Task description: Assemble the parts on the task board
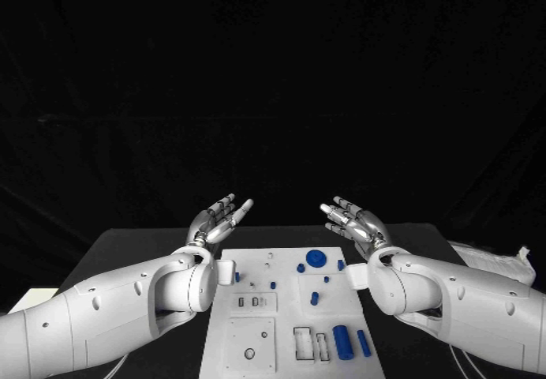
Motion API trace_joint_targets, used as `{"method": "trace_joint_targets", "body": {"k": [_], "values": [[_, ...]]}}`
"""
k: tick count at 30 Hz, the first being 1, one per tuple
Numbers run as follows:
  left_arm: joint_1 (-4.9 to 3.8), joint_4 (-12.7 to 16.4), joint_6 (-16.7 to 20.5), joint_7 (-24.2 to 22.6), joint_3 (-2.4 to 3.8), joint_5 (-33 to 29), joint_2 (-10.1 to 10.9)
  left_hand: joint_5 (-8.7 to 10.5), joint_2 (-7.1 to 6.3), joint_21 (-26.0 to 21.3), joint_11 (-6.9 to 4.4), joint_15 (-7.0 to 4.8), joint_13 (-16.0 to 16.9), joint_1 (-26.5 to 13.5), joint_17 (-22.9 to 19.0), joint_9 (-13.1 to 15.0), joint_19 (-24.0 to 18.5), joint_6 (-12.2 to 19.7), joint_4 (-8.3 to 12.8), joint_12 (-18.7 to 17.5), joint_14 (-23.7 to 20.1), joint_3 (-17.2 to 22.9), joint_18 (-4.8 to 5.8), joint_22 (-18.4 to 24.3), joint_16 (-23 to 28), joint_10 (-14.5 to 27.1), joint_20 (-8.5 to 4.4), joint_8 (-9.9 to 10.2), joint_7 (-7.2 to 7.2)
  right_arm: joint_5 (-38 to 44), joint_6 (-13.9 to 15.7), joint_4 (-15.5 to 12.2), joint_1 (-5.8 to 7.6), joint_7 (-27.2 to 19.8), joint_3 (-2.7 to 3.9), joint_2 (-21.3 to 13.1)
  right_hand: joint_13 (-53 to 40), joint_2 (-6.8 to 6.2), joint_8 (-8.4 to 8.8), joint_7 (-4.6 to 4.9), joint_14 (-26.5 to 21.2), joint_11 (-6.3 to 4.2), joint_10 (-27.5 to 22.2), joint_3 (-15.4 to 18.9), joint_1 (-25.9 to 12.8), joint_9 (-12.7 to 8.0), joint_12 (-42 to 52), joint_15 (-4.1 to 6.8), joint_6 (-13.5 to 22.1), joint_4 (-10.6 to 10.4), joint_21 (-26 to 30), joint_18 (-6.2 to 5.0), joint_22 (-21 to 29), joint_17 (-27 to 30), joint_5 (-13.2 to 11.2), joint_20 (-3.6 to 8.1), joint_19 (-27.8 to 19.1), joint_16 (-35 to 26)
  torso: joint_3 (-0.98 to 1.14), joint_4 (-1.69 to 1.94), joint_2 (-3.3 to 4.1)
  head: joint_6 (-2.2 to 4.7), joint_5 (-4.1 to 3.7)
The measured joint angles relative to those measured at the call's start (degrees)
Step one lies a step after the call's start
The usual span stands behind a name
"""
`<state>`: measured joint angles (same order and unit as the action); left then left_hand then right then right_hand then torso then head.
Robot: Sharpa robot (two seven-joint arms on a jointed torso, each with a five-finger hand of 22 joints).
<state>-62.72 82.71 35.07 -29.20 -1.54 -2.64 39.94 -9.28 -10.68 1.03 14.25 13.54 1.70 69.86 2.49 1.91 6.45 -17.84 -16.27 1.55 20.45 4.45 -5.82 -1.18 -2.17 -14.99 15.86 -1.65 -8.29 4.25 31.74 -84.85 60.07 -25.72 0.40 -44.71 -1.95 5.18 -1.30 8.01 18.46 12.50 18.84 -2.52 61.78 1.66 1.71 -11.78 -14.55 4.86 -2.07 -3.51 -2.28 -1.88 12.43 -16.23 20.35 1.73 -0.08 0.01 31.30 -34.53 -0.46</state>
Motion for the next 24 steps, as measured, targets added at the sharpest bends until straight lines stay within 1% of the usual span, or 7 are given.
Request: {"method": "trace_joint_targets", "body": {"k": [4, 7, 9, 11, 14, 19, 24], "values": [[-0.05, -0.2, -1.6, -0.1, -0.02, -0.4, -0.1, -0.14, 0.38, 1.0, 0.98, 0.81, 0.3, 2.9, 0.8, 0.3, 2.3, -2.5, -0.8, 0.4, 5.5, 0.9, 0.00, -0.6, -1.3, -2.5, 1.05, -0.5, -0.12, 2.2, -5.2, 1.1, -0.02, 1.3, 0.08, 0.0, -0.3, 0.32, -0.44, 0.19, 3.5, 0.66, 3.4, -0.2, 2.4, 0.3, 0.5, -0.67, -2.5, 1.2, -0.5, -0.88, -0.3, -0.3, 0.3, -0.15, 2.3, 0.4, -0.01, 0.00, 0.01, 0.00, -0.01], [-0.05, -0.2, -2.3, -0.2, -0.03, -0.6, -0.1, -0.14, 2.09, 3.2, 1.14, 0.65, 0.9, 4.2, 2.1, 0.8, 8.4, -7.4, -0.7, 1.5, 15.8, 2.5, 0.00, -1.8, -4.1, -8.6, 0.98, -1.6, -0.44, 3.6, -8.4, 1.5, -0.04, 2.2, 0.13, 0.0, -0.6, 0.52, -1.06, 0.45, 9.6, 1.05, 8.6, -0.5, 4.5, 0.6, 1.0, -0.84, -6.5, 2.4, -1.6, -1.83, -0.8, -0.7, 0.3, -0.25, 6.6, 1.2, -0.01, 0.00, 0.01, 0.00, -0.01], [-0.05, -0.2, -2.6, -0.2, -0.03, -0.7, -0.1, 0.17, 4.10, 6.9, 0.53, -0.37, 1.6, 4.7, 2.9, 1.5, 17.8, -13.8, -0.3, 3.0, 21.9, 3.7, -1.23, -3.7, -6.1, -16.6, 0.89, -3.0, -0.83, 4.2, -9.8, 1.7, -0.04, 2.6, 0.13, 0.0, -0.9, 0.56, -1.57, 0.70, 14.9, 0.97, 13.6, -0.7, 5.9, 0.9, 1.7, -0.59, -10.2, 3.3, -2.5, -2.69, -1.2, -1.0, 0.3, -0.29, 10.4, 1.8, -0.01, 0.00, 0.01, -0.01, -0.01], [-0.11, 0.8, -3.2, -0.6, -0.04, -0.8, 1.6, 0.31, 5.56, 11.8, -0.57, -2.12, 2.4, 5.3, 3.6, 2.2, 29.7, -21.4, 0.2, 5.3, 28.0, 4.3, -3.55, -5.9, -8.4, -28.3, 0.76, -4.5, -1.86, 6.7, -10.2, 3.1, -0.04, 2.5, 0.22, 0.0, -1.2, 0.63, -2.13, 1.05, 20.5, 0.64, 19.1, -1.1, 7.4, 1.2, 2.4, -0.09, -15.0, 4.4, -3.6, -4.01, -1.6, -1.3, 0.3, -0.30, 14.3, 2.6, -0.10, 0.07, 0.16, -0.07, -0.41], [-0.13, 1.0, -3.9, -1.1, -0.02, -1.0, 4.0, 0.31, 6.93, 15.8, -2.41, -4.71, 2.6, 5.7, 5.1, 2.6, 38.7, -29.1, 0.7, 7.1, 37.4, 4.4, -4.20, -7.2, -11.9, -35.4, -0.52, -5.7, -3.08, 10.8, -10.0, 4.2, 0.07, 2.2, 0.41, -0.5, -1.3, 0.69, -2.88, 1.85, 27.1, 0.04, 25.4, -2.0, 9.2, 1.6, 2.8, 0.79, -21.9, 5.7, -5.0, -4.99, -1.9, -1.4, 0.3, -0.18, 18.9, 3.3, -0.26, 0.22, 0.59, -0.22, -0.94], [-0.09, 2.9, -5.7, -1.4, -0.03, -1.2, 5.1, 0.31, 7.68, 17.0, -4.10, -6.59, 2.6, 6.4, 6.4, 2.6, 43.9, -34.1, 2.1, 8.0, 43.3, 4.2, -4.43, -7.3, -12.6, -41.0, -2.29, -5.9, -4.71, 17.0, -9.8, 4.5, 0.47, 1.9, 0.57, -0.9, -1.4, 0.78, -3.33, 3.18, 34.8, -1.05, 32.6, -3.6, 10.4, 1.9, 3.2, 2.20, -30.3, 7.7, -6.8, -5.37, -2.2, -1.6, 0.3, 0.49, 24.4, 3.9, -0.32, 0.37, 1.21, -0.28, -1.31], [-0.16, 5.8, -8.2, -1.4, 0.09, -1.2, 7.4, 0.31, 8.46, 17.5, -5.36, -7.99, 2.8, 7.2, 8.0, 2.2, 47.2, -37.0, 3.4, 8.4, 47.2, 4.5, -4.47, -6.8, -12.6, -45.2, -3.75, -5.9, -3.96, 22.9, -9.8, 5.1, 1.60, 2.2, 1.07, -1.4, -1.5, 0.77, -3.33, 4.65, 41.9, -2.18, 38.4, -5.8, 10.8, 2.1, 3.2, 3.93, -36.4, 9.9, -8.6, -6.23, -2.4, -1.8, 0.0, 1.96, 29.8, 4.3, -0.34, 0.77, 2.27, -0.09, -1.90]]}}
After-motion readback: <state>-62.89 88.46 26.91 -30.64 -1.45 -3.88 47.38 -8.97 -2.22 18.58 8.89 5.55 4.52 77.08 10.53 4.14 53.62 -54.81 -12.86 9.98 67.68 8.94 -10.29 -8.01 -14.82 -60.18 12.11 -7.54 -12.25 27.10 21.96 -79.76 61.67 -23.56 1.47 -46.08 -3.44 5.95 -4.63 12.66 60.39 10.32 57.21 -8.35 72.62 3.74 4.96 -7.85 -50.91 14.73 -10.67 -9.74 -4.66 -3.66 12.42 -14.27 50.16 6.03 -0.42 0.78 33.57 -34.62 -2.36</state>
